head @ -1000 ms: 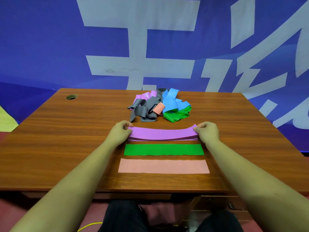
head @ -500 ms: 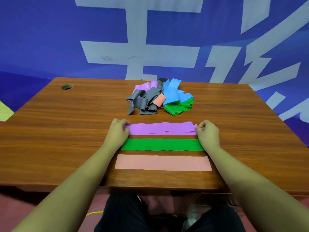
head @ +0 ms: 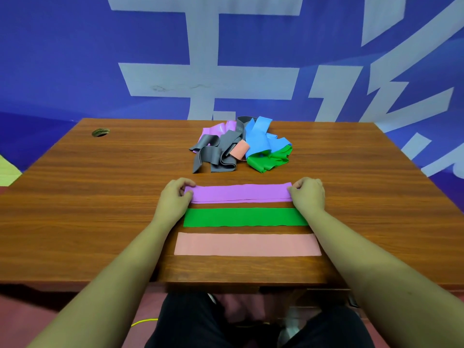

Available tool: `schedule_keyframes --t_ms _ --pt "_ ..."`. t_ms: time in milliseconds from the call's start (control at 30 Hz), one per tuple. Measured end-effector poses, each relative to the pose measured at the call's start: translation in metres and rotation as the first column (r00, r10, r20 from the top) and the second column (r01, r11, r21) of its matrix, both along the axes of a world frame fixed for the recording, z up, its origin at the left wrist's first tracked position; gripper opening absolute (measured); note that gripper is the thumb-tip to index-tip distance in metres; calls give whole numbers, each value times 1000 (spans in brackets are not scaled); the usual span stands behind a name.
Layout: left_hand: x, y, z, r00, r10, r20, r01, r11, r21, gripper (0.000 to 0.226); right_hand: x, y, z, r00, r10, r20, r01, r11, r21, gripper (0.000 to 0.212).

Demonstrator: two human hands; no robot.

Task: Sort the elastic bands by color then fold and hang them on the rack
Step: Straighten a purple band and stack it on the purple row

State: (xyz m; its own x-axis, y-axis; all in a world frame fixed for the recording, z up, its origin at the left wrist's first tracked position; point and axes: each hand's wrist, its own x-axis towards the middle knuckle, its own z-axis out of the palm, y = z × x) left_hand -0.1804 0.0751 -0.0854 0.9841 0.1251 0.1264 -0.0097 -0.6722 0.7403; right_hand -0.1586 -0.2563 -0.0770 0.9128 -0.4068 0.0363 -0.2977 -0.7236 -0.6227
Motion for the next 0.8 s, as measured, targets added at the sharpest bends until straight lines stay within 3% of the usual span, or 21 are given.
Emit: schedule_keyframes --t_ms 200,333,533,800 --pt "-2 -1 0 994 38 105 -37 999 -8 23 -6 -4 4 986 54 158 -79 985 157 9" --pt "-3 -5 6 986 58 156 -59 998 -2 25 -6 -5 15 990 5 140 -43 962 269 9" --pt "1 -11 8 1000 7 6 -8 995 99 20 -9 -14 11 995 -34 92 15 981 194 13" --pt "0 -15 2 999 7 -37 0 985 170 22 -21 -4 2 997 -1 79 2 1000 -7 6"
